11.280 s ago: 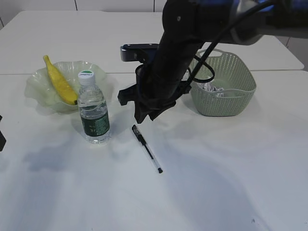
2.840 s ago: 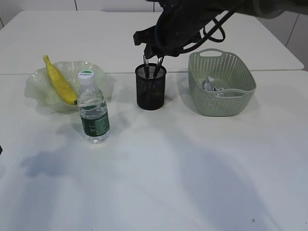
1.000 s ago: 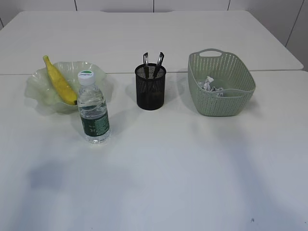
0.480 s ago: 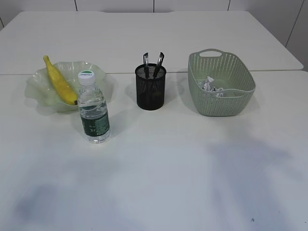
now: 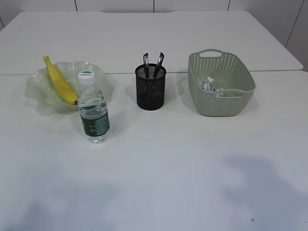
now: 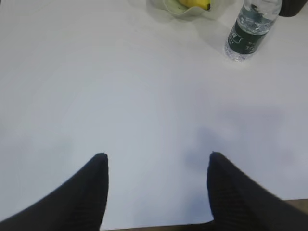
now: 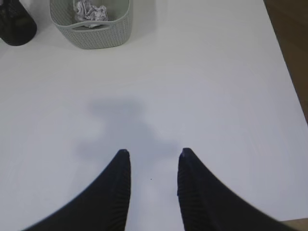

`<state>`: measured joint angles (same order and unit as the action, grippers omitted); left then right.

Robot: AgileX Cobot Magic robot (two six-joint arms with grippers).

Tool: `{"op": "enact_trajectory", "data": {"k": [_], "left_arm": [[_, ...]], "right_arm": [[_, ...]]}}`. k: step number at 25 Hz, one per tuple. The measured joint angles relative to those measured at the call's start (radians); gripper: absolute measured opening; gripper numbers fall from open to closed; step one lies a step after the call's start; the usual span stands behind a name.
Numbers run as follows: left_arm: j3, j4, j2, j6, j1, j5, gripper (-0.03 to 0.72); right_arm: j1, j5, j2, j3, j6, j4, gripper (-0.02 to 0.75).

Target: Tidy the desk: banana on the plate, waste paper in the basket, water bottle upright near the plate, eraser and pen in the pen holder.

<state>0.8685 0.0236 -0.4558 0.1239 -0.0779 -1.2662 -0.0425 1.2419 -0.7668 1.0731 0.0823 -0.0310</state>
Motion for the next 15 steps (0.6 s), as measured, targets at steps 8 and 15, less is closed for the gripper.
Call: {"op": "enact_trajectory", "data": {"k": [8,15], "left_arm": [[0.000,0.021,0.106,0.002,0.000,-0.001,0.457],[-0.112,0.027,0.263,0.002,0.000,-0.002,0.457]], "right_arm": [[0.000,0.019,0.145,-0.005,0.005,0.000,0.247],[0.000,0.026,0.238,-0.023,0.019,0.044,0.247]]}}
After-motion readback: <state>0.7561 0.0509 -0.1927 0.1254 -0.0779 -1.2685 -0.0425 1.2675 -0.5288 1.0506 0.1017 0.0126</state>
